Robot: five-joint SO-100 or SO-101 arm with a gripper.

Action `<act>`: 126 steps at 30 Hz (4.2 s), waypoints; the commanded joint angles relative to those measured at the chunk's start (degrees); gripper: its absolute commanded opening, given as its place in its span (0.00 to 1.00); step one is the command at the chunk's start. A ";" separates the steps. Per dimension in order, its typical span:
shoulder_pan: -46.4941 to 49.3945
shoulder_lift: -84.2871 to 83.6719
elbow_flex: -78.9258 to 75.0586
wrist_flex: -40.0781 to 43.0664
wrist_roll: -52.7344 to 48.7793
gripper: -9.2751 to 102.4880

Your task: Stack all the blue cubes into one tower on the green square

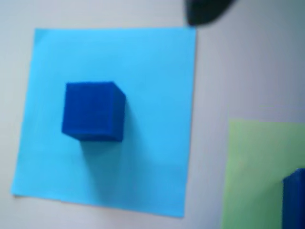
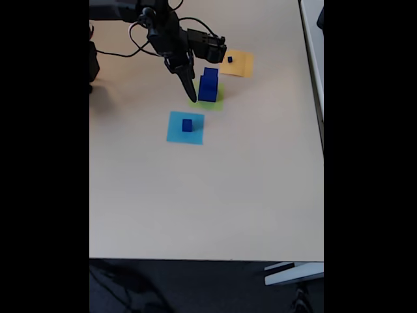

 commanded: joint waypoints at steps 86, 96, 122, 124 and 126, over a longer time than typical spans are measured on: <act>4.57 0.88 53.79 -73.39 -1.49 0.44; 4.31 -2.99 54.58 -78.75 -0.79 0.43; 4.48 -4.31 53.88 -79.28 -0.70 0.12; 4.48 -3.87 54.05 -79.28 -0.79 0.10; 4.39 -3.16 54.40 -79.28 -0.97 0.09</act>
